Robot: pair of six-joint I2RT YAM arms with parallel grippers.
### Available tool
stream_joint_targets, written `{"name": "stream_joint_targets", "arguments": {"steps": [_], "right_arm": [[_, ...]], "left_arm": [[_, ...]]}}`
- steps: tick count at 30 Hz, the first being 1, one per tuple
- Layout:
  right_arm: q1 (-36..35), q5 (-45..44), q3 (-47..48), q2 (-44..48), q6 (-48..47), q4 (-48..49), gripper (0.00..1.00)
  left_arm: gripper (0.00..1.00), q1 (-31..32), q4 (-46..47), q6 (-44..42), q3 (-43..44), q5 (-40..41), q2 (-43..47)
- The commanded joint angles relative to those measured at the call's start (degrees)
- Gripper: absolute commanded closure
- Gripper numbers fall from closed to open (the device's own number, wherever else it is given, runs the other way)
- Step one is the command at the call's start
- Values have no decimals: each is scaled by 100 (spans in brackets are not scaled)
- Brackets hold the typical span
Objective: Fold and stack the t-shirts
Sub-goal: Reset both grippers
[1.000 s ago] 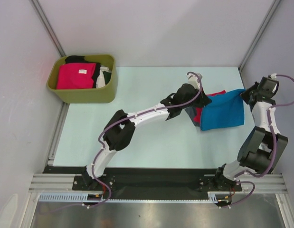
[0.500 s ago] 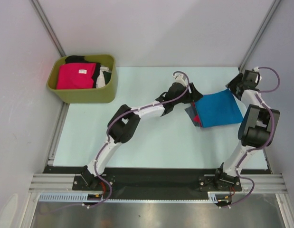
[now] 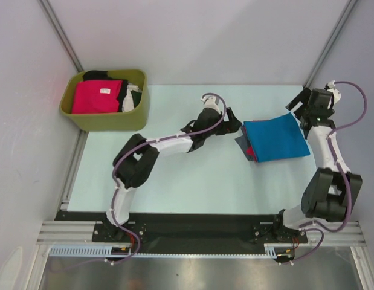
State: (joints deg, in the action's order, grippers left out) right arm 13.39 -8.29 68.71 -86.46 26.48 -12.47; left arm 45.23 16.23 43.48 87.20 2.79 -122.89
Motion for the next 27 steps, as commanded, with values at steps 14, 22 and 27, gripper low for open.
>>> {"name": "stream_joint_targets", "arguments": {"steps": [14, 22, 27], "right_arm": [[-3042, -65, -2027, 2572, -574, -370, 0], [-4467, -629, -3732, 3205, -460, 912, 0], [-4476, -463, -4225, 3144, -451, 1555, 0]], "left_arm": [[0, -691, -172, -577, -3884, 257, 3973], [0, -691, -1103, -1060, -5598, 635, 6012], [0, -691, -1105, -1701, -6195, 802, 6725]]}}
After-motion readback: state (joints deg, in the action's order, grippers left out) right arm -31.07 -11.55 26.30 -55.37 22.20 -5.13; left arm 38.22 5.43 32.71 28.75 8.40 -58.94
